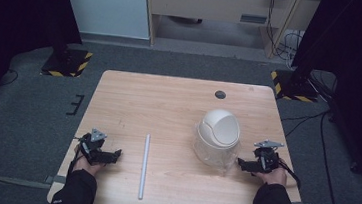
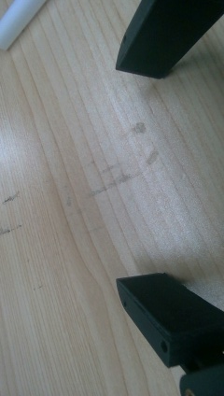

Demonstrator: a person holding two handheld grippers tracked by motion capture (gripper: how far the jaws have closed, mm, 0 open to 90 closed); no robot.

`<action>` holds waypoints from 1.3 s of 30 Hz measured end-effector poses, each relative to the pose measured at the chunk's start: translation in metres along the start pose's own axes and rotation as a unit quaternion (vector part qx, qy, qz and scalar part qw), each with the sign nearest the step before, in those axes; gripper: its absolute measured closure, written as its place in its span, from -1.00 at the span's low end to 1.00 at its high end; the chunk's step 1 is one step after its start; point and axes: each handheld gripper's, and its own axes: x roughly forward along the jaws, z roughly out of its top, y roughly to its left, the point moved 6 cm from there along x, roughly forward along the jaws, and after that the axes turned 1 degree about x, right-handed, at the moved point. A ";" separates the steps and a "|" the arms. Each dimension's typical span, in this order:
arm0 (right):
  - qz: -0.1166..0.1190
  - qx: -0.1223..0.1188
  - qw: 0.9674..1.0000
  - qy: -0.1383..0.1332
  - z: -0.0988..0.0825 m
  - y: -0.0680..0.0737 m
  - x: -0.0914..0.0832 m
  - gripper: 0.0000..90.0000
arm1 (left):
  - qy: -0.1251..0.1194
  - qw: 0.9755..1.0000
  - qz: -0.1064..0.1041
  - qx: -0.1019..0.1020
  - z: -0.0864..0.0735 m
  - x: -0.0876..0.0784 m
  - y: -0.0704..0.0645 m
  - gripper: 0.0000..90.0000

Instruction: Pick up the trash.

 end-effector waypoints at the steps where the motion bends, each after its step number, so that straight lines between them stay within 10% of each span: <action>1: 0.009 0.006 1.000 -0.005 0.002 0.000 -0.002 -0.94 | 0.000 1.000 0.000 0.000 0.000 0.000 0.000 -1.00; 11: 0.041 0.037 0.998 -0.025 0.012 0.002 -0.014 -0.90 | 0.000 1.000 0.003 -0.004 0.000 0.000 -0.001 -1.00; 26: 0.028 0.071 0.994 -0.078 0.028 -0.007 -0.040 -0.92 | 0.000 1.000 0.004 -0.005 0.000 0.000 -0.002 -1.00; 39: 0.019 0.074 0.982 -0.172 0.053 -0.007 -0.078 -0.93 | 0.000 1.000 0.005 -0.006 0.000 0.000 -0.002 -1.00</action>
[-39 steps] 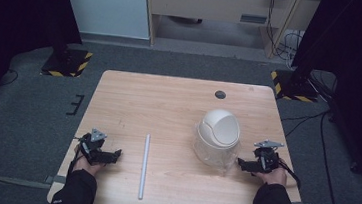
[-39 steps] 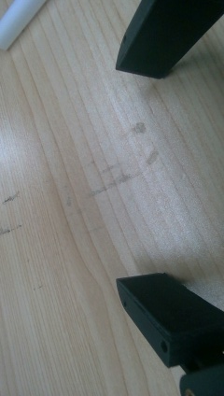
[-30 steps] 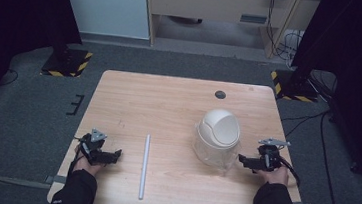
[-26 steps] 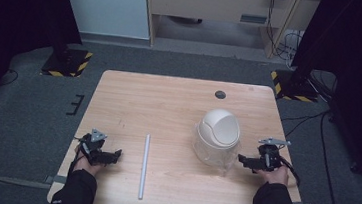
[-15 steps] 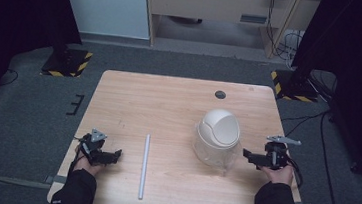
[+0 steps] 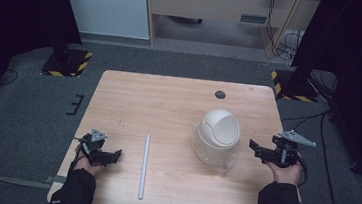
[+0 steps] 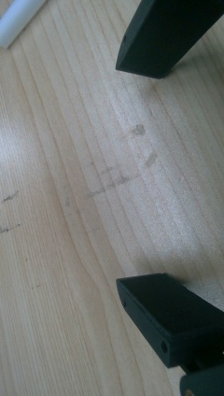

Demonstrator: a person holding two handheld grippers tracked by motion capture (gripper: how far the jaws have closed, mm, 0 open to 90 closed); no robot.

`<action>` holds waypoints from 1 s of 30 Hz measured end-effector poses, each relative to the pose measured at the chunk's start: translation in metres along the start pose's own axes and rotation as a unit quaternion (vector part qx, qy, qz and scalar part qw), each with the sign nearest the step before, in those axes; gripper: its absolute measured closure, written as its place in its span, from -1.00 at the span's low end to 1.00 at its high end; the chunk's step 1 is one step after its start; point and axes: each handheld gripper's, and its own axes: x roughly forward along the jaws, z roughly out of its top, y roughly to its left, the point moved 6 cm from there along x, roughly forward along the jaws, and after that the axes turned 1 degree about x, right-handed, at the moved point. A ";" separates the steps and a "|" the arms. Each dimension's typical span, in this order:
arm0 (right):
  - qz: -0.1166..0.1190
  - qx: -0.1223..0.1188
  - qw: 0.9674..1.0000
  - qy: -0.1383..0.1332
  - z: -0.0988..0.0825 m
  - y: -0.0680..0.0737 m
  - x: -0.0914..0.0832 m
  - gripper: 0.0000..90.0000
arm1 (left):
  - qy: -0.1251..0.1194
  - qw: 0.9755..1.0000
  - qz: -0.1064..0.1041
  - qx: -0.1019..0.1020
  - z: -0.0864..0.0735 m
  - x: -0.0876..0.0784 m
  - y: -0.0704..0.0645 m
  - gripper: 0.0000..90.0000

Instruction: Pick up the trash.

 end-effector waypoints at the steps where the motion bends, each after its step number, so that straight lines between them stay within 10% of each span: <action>1: 0.000 0.000 1.000 0.000 0.000 0.000 0.000 -0.93 | 0.000 1.000 0.000 0.000 0.000 0.000 0.000 -1.00; 9: 0.018 -0.006 0.998 -0.055 0.025 0.009 -0.021 -0.97 | 0.000 1.000 0.001 -0.001 0.000 0.000 0.000 -1.00; 30: 0.068 -0.057 0.991 -0.099 0.064 0.052 -0.052 -0.95 | -0.001 1.000 -0.007 0.005 0.000 0.000 0.001 -1.00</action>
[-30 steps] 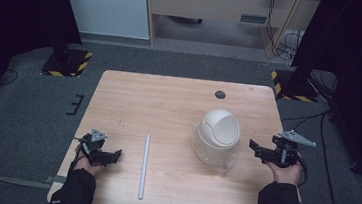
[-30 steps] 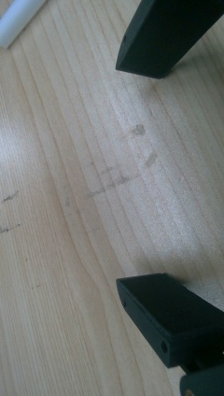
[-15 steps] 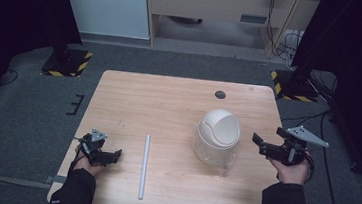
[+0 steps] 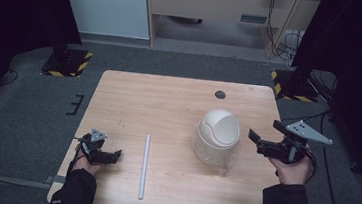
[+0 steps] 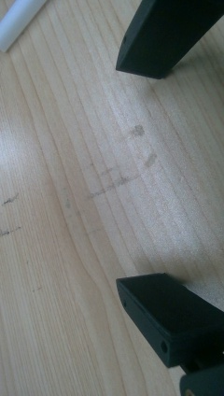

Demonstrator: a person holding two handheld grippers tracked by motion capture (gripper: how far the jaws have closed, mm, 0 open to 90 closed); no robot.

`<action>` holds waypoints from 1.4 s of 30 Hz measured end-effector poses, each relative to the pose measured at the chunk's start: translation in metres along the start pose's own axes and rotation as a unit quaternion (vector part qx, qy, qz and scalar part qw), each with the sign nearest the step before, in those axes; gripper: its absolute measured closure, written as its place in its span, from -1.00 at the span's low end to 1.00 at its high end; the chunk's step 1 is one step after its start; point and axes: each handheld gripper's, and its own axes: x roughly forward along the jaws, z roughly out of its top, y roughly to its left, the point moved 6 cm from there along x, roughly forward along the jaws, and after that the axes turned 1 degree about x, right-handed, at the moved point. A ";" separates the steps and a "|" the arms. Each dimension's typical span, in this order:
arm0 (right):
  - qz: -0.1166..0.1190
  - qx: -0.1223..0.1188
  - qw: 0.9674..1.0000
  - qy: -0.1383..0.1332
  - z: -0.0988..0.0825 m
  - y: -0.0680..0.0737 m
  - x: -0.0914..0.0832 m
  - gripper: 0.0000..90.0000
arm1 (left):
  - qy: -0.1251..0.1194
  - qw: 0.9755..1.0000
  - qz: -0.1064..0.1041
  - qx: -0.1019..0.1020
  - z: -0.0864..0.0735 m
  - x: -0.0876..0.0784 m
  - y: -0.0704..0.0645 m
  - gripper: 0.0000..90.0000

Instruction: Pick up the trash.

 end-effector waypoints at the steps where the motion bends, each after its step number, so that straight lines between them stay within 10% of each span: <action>1: 0.003 -0.002 1.000 0.002 0.001 0.003 0.001 -0.95 | 0.000 1.000 0.000 0.000 0.000 0.000 0.000 -1.00; 27: 0.095 -0.023 0.994 0.043 -0.017 0.061 0.042 -0.86 | 0.000 1.000 0.003 -0.002 0.001 0.001 0.000 -1.00; 42: 0.105 -0.030 0.990 0.089 -0.039 0.072 0.058 -0.86 | 0.002 1.000 0.002 -0.002 0.001 0.000 0.000 -1.00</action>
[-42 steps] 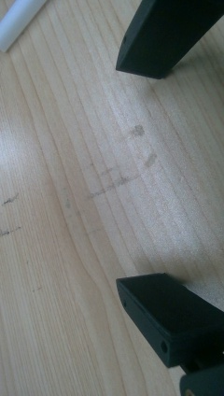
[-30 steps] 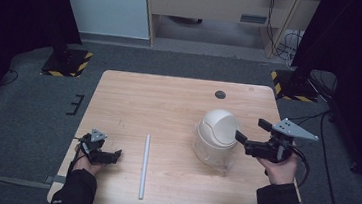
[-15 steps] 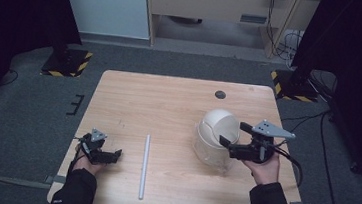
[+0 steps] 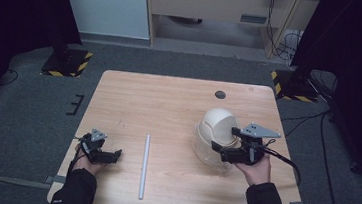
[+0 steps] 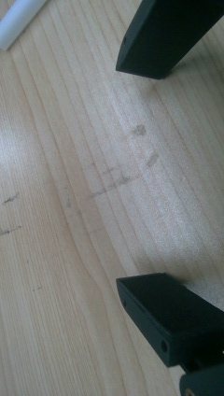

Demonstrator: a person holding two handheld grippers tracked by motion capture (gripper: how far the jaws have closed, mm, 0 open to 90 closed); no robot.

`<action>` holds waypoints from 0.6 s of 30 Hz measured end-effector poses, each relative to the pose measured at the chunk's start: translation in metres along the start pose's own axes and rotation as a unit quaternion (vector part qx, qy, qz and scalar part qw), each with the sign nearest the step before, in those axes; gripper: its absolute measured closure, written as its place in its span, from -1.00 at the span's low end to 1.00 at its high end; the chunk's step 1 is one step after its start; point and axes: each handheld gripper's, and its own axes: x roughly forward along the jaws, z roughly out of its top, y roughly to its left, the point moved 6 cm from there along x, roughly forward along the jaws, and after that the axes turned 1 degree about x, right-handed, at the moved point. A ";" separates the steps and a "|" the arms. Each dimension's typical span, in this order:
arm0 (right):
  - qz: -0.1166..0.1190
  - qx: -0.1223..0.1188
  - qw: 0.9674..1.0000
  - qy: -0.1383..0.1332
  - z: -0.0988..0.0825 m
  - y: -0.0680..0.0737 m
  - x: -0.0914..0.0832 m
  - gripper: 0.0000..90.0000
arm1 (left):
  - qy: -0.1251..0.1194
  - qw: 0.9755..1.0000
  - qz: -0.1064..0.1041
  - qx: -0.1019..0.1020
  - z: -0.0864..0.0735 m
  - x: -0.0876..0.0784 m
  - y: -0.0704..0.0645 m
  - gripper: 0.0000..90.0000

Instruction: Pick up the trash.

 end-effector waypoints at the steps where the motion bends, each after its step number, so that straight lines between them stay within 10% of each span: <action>1: 0.000 0.000 1.000 0.004 -0.001 0.000 0.001 -0.87 | 0.000 1.000 0.000 0.000 0.000 0.000 0.000 -1.00; 18: 0.002 -0.005 0.999 0.037 -0.010 0.001 0.023 -0.86 | 0.005 1.000 0.001 -0.005 0.001 -0.002 0.000 -0.94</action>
